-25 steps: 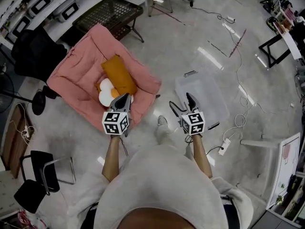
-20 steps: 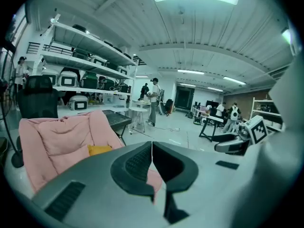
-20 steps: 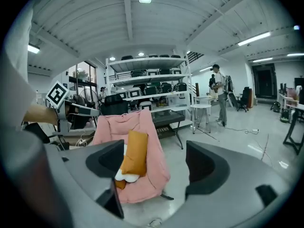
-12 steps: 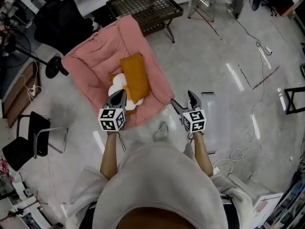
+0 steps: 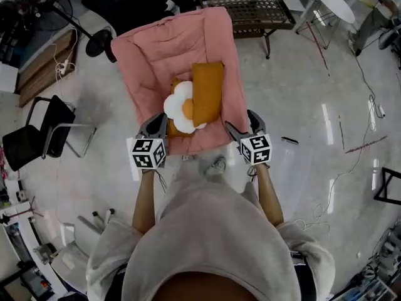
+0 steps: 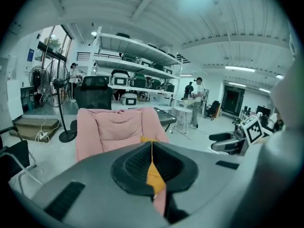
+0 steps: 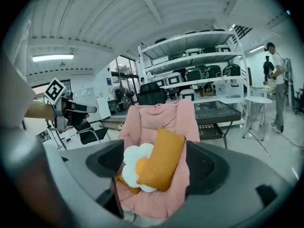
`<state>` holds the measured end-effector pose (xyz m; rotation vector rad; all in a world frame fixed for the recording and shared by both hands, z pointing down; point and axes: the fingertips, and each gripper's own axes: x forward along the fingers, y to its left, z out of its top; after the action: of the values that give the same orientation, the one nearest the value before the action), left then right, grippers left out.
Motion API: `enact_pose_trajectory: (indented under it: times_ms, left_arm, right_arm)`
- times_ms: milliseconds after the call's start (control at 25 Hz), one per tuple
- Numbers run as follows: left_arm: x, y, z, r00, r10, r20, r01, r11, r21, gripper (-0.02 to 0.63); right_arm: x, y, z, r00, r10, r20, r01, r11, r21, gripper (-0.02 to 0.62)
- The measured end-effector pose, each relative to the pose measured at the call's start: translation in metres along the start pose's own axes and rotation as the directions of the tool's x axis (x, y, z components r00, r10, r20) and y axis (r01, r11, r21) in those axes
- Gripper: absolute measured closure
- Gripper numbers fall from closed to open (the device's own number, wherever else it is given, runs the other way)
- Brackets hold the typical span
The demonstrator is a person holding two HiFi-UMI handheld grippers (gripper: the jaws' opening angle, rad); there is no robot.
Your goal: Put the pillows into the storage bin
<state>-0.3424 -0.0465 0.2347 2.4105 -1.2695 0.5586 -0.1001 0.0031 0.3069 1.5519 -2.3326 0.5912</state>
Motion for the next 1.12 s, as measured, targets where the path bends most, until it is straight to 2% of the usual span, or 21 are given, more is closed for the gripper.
enact_pose_trajectory:
  times_ms: [120,280,640,880,1120]
  left_arm:
    - [0.000,0.026,-0.005,1.000,0.017,0.001,-0.017,0.999,-0.031,0.594]
    - [0.012,0.053,-0.006,1.000,0.001,0.007,-0.001,0.998,-0.068,0.594]
    - [0.051,0.125,0.002,0.994,-0.107,-0.026,0.104,0.989,-0.102,0.594]
    - [0.066,0.146,-0.021,0.986,-0.150,-0.073,0.141,0.983,-0.115,0.594]
    - [0.082,0.145,-0.031,0.986,-0.135,-0.099,0.123,0.985,-0.124,0.594]
  right_arm:
    - [0.031,0.016,0.004,0.999,0.031,-0.018,-0.031,1.000,0.000,0.202]
    - [0.065,0.031,0.009,0.998,0.038,-0.054,-0.038,0.999,-0.004,0.202]
    - [0.138,0.047,0.027,0.992,-0.050,-0.117,0.056,0.997,0.056,0.202]
    - [0.174,0.043,0.004,0.982,-0.089,-0.164,0.107,0.989,0.102,0.182]
    - [0.213,0.018,-0.037,0.974,-0.053,-0.219,0.096,0.977,0.191,0.148]
